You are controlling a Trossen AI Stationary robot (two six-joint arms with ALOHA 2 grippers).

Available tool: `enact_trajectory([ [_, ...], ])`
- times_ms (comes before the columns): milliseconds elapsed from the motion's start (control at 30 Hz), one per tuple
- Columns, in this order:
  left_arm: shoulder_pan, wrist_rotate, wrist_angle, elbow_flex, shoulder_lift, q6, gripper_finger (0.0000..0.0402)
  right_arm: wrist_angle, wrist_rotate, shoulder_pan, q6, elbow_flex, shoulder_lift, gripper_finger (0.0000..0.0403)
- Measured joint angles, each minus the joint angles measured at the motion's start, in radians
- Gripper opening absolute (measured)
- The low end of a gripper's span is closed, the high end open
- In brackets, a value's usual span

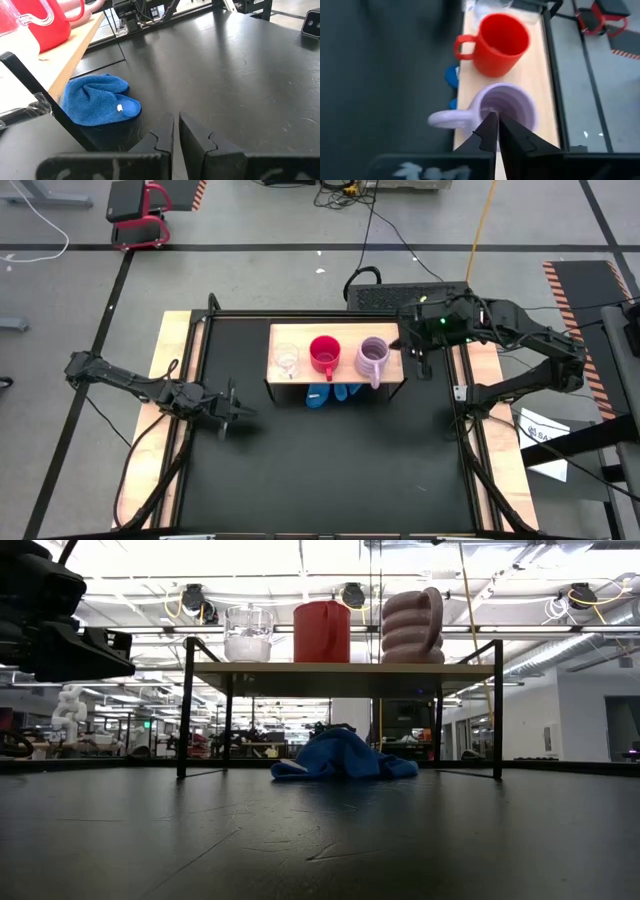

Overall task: Stack small to large cups/mugs on shelf
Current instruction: Return to Home Position

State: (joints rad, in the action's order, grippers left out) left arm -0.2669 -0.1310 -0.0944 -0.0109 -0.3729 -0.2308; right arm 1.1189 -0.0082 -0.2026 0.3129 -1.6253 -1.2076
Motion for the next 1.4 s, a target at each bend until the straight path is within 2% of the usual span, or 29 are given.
enact_trajectory([
  [167, 0.0, 0.0, -0.001, 0.0, 0.0, 0.0, 0.0031, 0.022, -0.001, 0.016, -0.025, 0.039, 0.012, 0.0001],
  [333, 0.0, 0.0, -0.005, 0.0, 0.0, 0.004, 0.0031, 0.012, -0.031, 0.015, -0.031, 0.161, 0.101, 0.0001],
  [467, 0.0, 0.0, -0.005, 0.0, 0.0, 0.004, 0.0031, -0.088, -0.099, 0.015, -0.04, 0.304, 0.217, 0.0],
  [667, 0.0, 0.0, -0.005, 0.0, 0.0, 0.001, 0.0031, -0.236, -0.101, 0.014, -0.077, 0.506, 0.389, 0.0],
  [833, 0.0, 0.0, -0.005, 0.0, 0.0, 0.001, 0.0031, -0.295, -0.102, 0.014, -0.121, 0.642, 0.494, 0.0],
  [1033, 0.0, 0.0, -0.006, 0.0, 0.0, 0.003, 0.0031, -0.497, -0.221, 0.015, -0.192, 0.816, 0.597, 0.0],
  [1167, 0.0, 0.0, -0.006, 0.0, 0.0, 0.003, 0.0031, -0.552, -0.232, 0.015, -0.23, 0.902, 0.648, 0.0],
  [1400, 0.0, 0.0, -0.024, 0.0, 0.0, -0.008, 0.0031, -0.602, -0.233, 0.015, -0.249, 0.972, 0.719, 0.0],
])
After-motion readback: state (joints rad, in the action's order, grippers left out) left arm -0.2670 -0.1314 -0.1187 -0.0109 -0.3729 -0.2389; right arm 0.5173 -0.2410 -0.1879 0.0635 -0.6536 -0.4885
